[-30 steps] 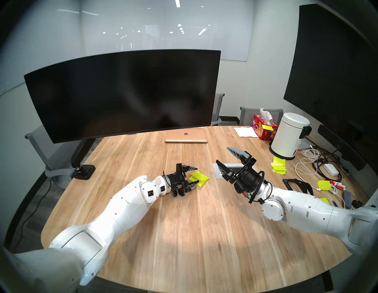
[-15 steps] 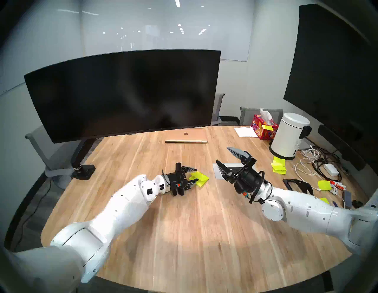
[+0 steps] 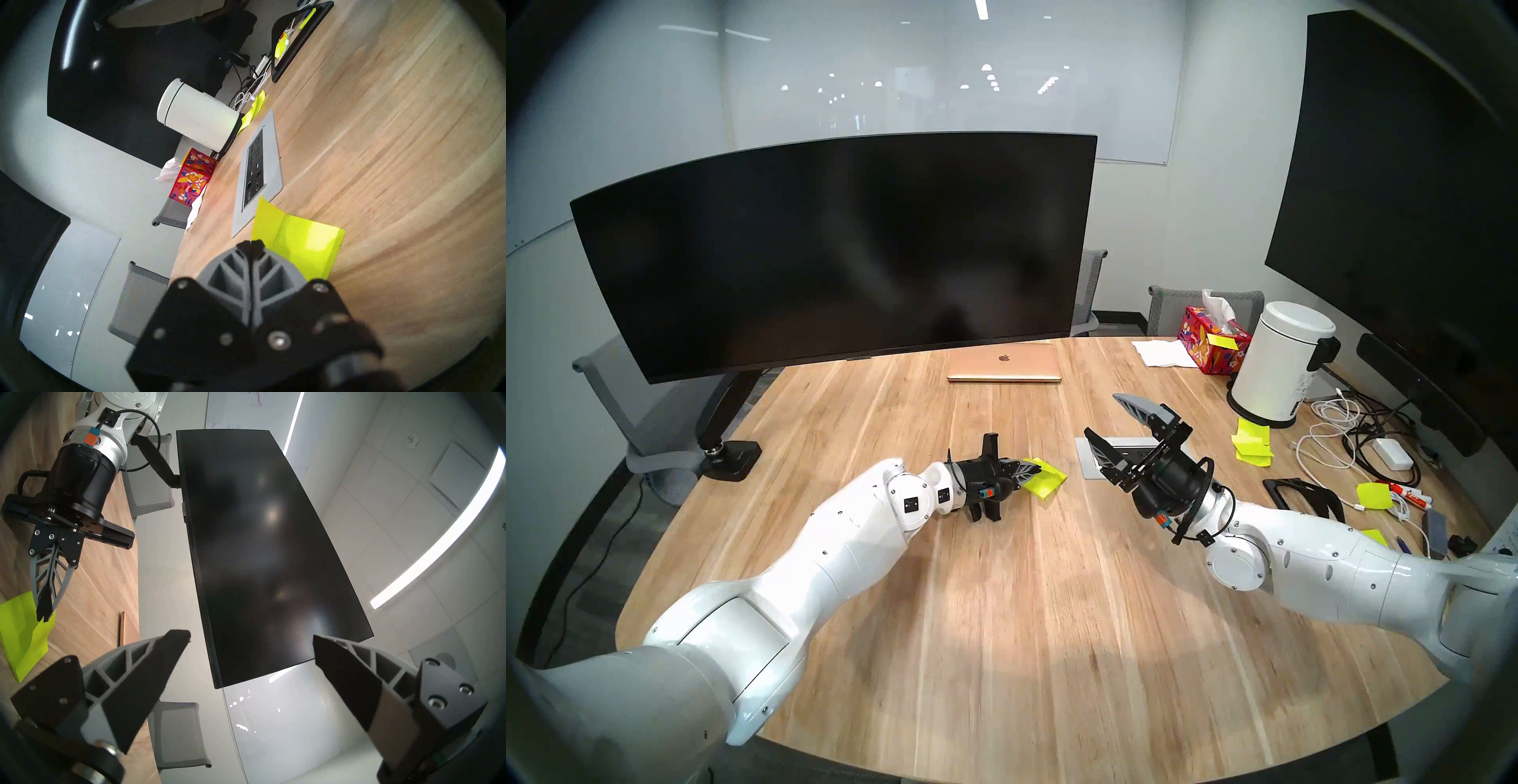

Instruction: Peel one sticky note off the pad and stick it onto the monitor, then press it flat

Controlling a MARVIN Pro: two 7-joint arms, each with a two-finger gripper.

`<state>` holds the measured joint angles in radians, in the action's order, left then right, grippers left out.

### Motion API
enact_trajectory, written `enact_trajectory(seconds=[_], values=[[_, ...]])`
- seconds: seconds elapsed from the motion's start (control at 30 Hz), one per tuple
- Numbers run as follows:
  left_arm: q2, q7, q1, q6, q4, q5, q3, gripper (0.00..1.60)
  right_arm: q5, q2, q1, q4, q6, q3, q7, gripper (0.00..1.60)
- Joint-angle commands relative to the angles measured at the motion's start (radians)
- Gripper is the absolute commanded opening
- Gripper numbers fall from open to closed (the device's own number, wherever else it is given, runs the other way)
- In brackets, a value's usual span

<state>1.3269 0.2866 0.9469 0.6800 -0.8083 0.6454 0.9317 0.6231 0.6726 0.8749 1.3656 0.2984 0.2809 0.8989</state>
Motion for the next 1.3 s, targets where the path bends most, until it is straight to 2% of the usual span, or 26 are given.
enact_trajectory(seconds=[0.0,0.3,0.4,0.97,1.1,1.27], values=[[0.006,0.021,0.004,0.005,0.015,-0.021,0.003,0.0,-0.002,0.002,-0.011,0.009,0.001,0.011,0.009,1.6],[-0.004,0.044,0.005,0.016,0.024,-0.047,0.003,0.0,-0.002,0.002,-0.011,0.009,0.001,0.011,0.009,1.6],[0.004,0.039,0.001,0.027,0.059,-0.056,0.003,0.0,-0.002,0.002,-0.011,0.009,0.001,0.011,0.009,1.6],[-0.021,0.031,0.013,0.051,0.067,-0.109,0.01,0.0,-0.002,0.002,-0.011,0.009,0.001,0.011,0.009,1.6],[-0.029,0.04,0.018,0.058,0.063,-0.127,0.012,0.0,-0.002,0.002,-0.011,0.009,0.001,0.011,0.009,1.6],[-0.058,0.072,0.047,0.054,0.009,-0.154,0.007,0.0,-0.002,0.002,-0.011,0.009,0.001,0.011,0.009,1.6]])
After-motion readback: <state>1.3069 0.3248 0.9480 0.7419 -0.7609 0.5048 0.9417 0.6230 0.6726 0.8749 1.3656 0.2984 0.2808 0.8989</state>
